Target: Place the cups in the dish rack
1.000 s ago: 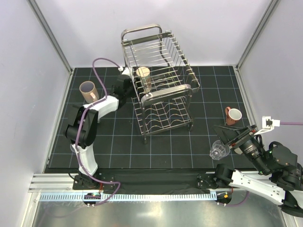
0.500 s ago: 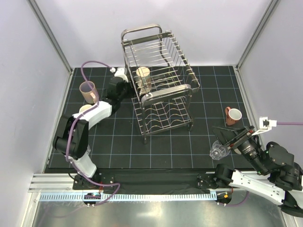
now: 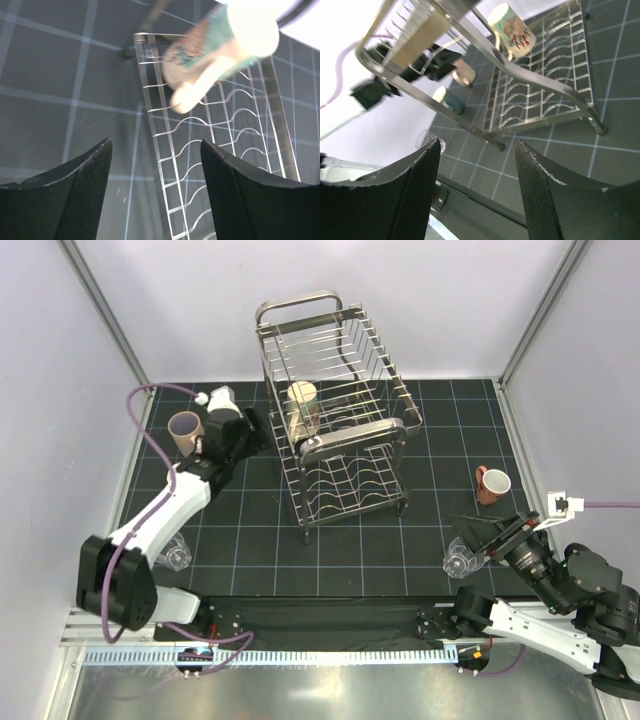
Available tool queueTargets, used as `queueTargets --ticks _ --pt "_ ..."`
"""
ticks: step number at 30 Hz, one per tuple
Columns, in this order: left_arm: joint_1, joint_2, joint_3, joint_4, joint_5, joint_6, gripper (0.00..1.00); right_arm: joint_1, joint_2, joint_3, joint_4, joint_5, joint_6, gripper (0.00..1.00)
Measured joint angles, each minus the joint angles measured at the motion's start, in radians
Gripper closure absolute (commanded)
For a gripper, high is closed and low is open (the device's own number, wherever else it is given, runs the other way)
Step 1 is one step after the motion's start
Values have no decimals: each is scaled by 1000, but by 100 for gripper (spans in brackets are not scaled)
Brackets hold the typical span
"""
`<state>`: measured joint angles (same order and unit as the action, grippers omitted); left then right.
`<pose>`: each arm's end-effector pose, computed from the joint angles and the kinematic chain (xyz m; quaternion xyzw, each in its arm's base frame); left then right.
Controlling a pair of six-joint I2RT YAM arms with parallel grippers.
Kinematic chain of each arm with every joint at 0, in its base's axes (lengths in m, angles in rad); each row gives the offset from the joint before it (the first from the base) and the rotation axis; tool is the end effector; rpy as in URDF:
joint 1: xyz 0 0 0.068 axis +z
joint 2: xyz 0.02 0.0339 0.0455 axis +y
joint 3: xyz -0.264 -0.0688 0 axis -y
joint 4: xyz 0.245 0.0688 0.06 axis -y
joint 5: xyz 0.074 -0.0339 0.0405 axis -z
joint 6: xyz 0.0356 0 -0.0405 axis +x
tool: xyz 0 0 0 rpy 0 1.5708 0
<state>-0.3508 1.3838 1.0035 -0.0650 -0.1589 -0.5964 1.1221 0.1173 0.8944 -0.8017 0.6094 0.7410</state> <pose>0.3017 -0.1044 0.2907 -0.1453 0.8316 -0.1828 0.5039 0.0156 -0.0146 0.3564 0.0764 0.7101 0.4065 0.5698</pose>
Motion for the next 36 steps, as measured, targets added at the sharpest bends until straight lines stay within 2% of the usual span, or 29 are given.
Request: queueTargets --ticks 8,10,18,25,36 --pt "57 -99 151 -340 -130 -89 21 0 95 16 -84 -101 7 37" --pt "69 -96 202 -414 -141 -88 17 0 104 4 -92 -146 7 37" --pt "172 -3 354 -648 -174 -113 17 0 119 -2 -153 -274 7 37" --pt "253 57 361 -704 -177 -153 18 0 119 -4 -169 -327 12 37" --pt "343 165 402 -651 -344 -246 19 0 92 -14 -174 -356 53 37"
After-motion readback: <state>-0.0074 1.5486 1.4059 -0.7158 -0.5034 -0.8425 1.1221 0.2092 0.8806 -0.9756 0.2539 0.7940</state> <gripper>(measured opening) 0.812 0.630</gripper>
